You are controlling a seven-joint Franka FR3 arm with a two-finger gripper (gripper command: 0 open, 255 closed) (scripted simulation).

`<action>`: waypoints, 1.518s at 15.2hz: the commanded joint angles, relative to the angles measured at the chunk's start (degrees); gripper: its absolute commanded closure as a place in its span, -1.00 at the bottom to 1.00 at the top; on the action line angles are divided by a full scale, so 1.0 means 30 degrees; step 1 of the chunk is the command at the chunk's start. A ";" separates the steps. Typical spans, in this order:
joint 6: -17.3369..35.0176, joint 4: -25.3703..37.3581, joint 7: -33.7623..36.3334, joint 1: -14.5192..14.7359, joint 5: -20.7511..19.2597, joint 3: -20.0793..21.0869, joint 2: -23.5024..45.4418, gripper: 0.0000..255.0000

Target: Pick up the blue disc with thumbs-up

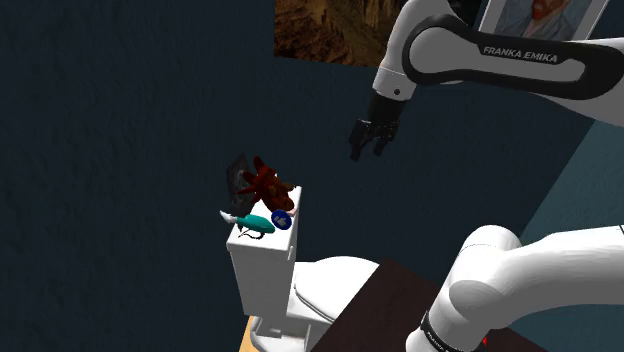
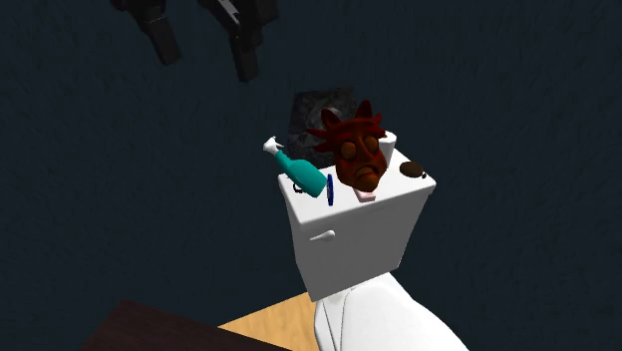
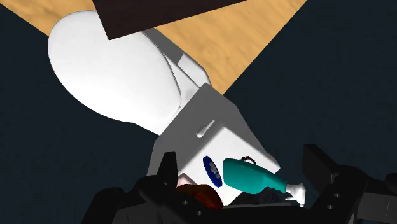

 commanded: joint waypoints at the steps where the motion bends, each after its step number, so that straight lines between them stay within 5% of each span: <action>1: 0.0000 0.0000 0.0000 0.0000 0.0000 0.0000 0.0000 -1.00; 14: 0.8396 -0.1385 -0.4224 0.0944 -0.0110 -0.2666 0.6842 -1.00; 23: 1.2949 0.0560 -0.8208 0.2006 0.2085 -0.4209 1.3502 -1.00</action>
